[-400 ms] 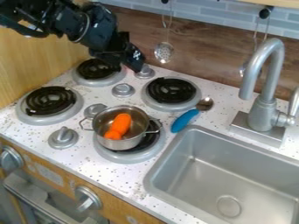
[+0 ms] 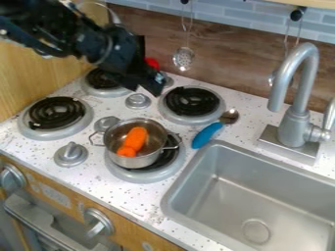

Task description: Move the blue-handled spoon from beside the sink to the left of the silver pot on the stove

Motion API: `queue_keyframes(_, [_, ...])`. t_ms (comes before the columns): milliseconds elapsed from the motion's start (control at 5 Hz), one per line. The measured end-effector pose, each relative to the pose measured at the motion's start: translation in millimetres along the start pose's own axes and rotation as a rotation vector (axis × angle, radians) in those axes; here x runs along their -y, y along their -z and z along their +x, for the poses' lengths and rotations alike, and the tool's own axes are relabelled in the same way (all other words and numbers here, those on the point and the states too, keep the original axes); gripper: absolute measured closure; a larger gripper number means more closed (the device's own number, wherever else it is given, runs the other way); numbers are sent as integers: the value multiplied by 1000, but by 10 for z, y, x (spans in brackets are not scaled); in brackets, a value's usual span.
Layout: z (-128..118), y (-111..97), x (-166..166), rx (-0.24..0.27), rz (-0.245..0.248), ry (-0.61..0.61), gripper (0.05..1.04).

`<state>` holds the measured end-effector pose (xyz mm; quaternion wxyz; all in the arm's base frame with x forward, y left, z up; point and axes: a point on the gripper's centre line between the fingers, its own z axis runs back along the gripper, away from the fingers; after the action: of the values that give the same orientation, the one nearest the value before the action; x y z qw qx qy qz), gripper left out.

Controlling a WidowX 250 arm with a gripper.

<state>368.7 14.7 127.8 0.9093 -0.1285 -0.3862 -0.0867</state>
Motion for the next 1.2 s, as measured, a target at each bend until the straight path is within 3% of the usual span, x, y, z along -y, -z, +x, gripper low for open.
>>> queue_keyframes(600, [-74, 769, 210, -106, -34, -28, 79])
queue_keyframes(1200, [83, 1174, 364, -91, -82, -21, 79])
